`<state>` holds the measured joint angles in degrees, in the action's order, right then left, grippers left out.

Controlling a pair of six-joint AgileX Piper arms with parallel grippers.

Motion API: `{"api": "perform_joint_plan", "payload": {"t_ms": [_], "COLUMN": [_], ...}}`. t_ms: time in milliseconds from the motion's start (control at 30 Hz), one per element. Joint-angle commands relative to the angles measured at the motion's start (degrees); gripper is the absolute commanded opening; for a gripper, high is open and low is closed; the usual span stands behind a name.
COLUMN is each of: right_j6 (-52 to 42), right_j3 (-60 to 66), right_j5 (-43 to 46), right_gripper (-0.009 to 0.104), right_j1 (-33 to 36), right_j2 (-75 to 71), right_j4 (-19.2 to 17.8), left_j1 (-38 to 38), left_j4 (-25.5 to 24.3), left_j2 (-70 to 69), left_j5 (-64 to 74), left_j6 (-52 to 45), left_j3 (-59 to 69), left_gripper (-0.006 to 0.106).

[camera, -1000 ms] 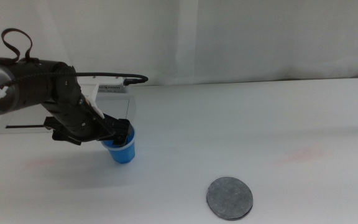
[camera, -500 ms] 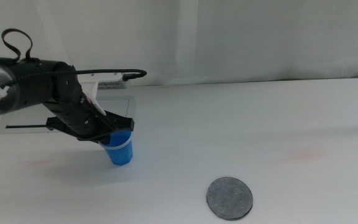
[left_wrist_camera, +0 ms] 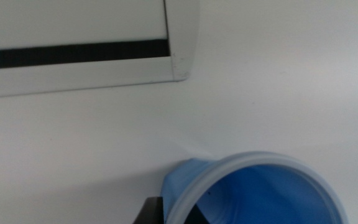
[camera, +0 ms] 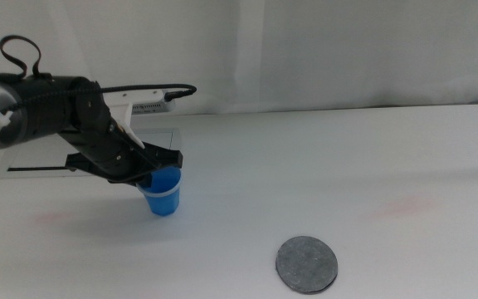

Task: Place an empty cup on a cup mat.

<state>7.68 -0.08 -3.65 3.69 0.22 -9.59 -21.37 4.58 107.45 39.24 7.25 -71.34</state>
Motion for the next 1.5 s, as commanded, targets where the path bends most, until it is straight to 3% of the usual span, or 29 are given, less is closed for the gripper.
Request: {"api": "perform_joint_plan", "payload": {"t_ms": [0, 333, 867, 1467], "right_j6": [-0.21, -0.21, -0.21, -0.21], "right_j3": [1.97, 1.97, 1.97, 1.97], "right_j5": [-0.28, -0.28, -0.28, -0.28], "right_gripper": [-0.003, -0.003, -0.003, -0.003], "right_j1": [-0.26, -0.26, -0.26, -0.26], "right_j2": [-1.98, -1.98, -1.98, -1.98], "right_j4": [-0.27, -0.27, -0.27, -0.27], "left_j1": [-0.31, -5.53, -30.4, -34.12], "left_j4": [0.68, 3.49, 2.6, 1.61], "left_j2": [-0.76, -6.34, -9.17, 2.89], "left_j5": [2.12, 13.02, 13.34, 9.46], "left_j6": [-0.77, -6.28, -6.13, -5.45], "left_j3": [-2.06, -12.87, -13.01, -13.01], "left_gripper": [-0.003, -0.003, -0.003, -0.003]}}
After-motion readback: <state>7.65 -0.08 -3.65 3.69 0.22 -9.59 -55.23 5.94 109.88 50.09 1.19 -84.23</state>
